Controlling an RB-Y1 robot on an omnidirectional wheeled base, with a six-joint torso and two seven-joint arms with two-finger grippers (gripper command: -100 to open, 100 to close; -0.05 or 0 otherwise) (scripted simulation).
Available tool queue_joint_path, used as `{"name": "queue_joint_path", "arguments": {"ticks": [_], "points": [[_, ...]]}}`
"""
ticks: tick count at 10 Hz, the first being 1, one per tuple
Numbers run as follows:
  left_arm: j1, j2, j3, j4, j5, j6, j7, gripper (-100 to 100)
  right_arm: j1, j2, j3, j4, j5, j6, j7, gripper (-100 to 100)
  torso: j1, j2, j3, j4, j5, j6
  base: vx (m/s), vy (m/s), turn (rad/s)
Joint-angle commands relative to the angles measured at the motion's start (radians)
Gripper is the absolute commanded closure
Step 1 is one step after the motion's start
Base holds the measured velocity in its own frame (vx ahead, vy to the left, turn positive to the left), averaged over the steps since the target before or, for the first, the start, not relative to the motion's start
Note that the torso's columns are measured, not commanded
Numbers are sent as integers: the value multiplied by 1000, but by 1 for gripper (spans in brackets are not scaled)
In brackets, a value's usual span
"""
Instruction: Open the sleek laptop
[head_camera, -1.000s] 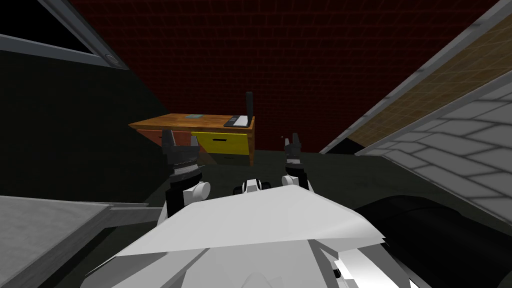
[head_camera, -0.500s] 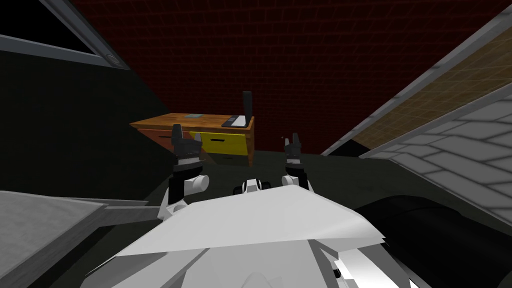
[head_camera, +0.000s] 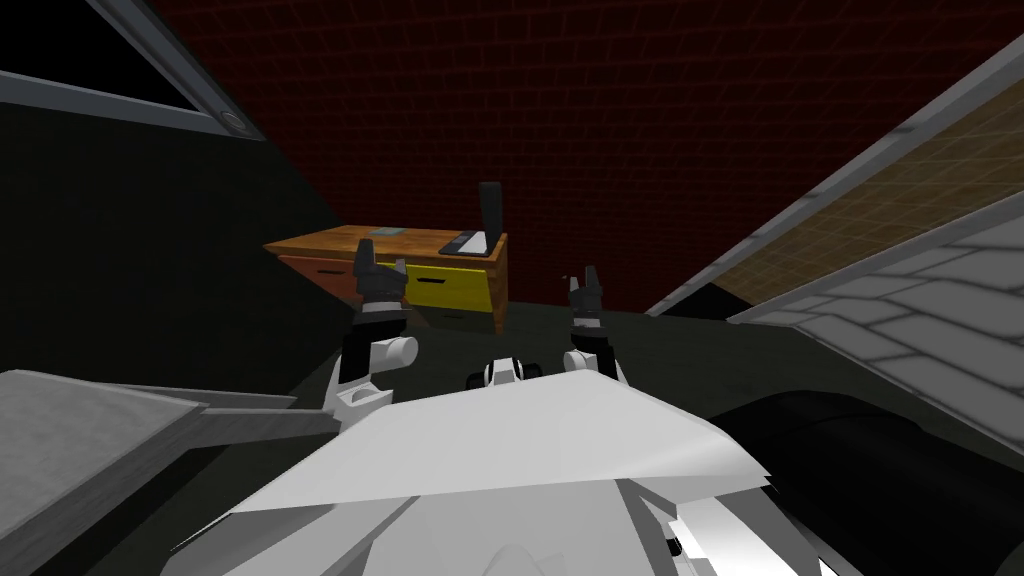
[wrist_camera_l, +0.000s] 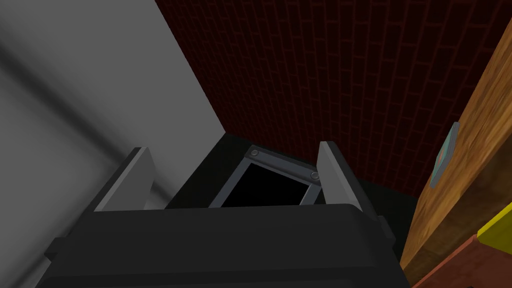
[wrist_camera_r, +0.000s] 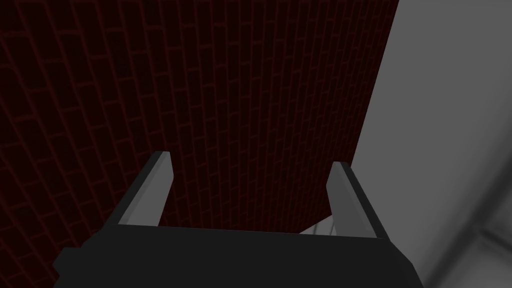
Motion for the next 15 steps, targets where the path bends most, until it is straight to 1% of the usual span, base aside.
{"name": "queue_joint_path", "arguments": {"ticks": [1, 2, 3, 4, 5, 6, 7, 8, 9, 10, 11, 12, 13, 14, 15], "points": [[-68, 10, 20, 38, 12, 74, -10, -100, 0, 0, 0, 0, 0, 0, 0, 0, 0, 0, 0, 0, 0, 0, 25, -80, 61], [-79, 10, 20, 38, 12, 77, -10, -100, 0, 0, 0, 0, 0, 0, 0, 0, 0, 0, 0, 0, 0, 0, 16, -62, 26], [-115, 14, 33, 55, 20, 115, -17, -100, 0, 0, 0, 0, 0, 0, 0, 0, 1, 0, 0, 0, 0, 0, 20, -80, 56], [-123, 14, 33, 55, 20, 123, -17, -100, 0, 0, 0, 0, 0, 0, 0, 0, 0, 0, 0, 0, 0, 0, 18, -72, 32], [-159, 18, 46, 74, 28, 155, -23, -100, 0, 0, 0, 0, 0, 0, 0, 0, 0, 0, 0, 0, 0, 0, 13, -88, 45], [-169, 18, 46, 74, 28, 170, -23, -100, 0, 0, 0, 0, 0, 0, 0, 0, -1, 0, 0, 0, 0, 0, 17, -74, 36], [-207, 22, 59, 93, 36, 211, -30, -100, 0, 0, 0, 0, 0, 0, 0, 0, 0, 0, 0, 0, 0, 0, 26, -74, 69], [-215, 22, 59, 93, 36, 218, -30, -100, 0, 0, 0, 0, 0, 0, 0, 0, 1, -1, 0, 0, 0, 0, 18, -67, 33], [-254, 26, 72, 113, 44, 254, -37, -100, 0, 0, 0, 0, 0, 0, 0, 0, 1, 0, 0, 0, 0, 0, 22, -86, 58], [-263, 26, 72, 113, 44, 268, -37, -100, 0, 0, 0, 0, 0, 0, 0, 0, -1, 0, 0, 0, 0, 0, 14, -75, 37], [-304, 30, 86, 135, 53, 303, -45, -100, 0, 0, 0, 0, 0, 0, 0, 0, 0, 1, 0, 0, 0, 0, 14, -103, 52], [-312, 30, 86, 135, 53, 318, -45, -100, 0, 0, 0, 0, 0, 0, 0, 0, -1, 0, 0, 0, 0, 0, 19, -86, 35], [-354, 34, 99, 158, 61, 353, -52, -100, 0, 0, 0, 0, 0, 0, 0, 0, 0, 0, 0, 0, 0, 0, 24, -82, 68], [-361, 34, 99, 158, 61, 369, -52, -100, 0, 0, 0, 0, 0, 0, 0, 0, 1, 0, 0, 0, 0, 0, 19, -72, 33], [-402, 38, 113, 183, 70, 402, -59, -100, 0, 0, 0, 0, 0, 0, 0, 0, 1, 0, 0, 0, 0, 0, 15, -91, 62]]}}
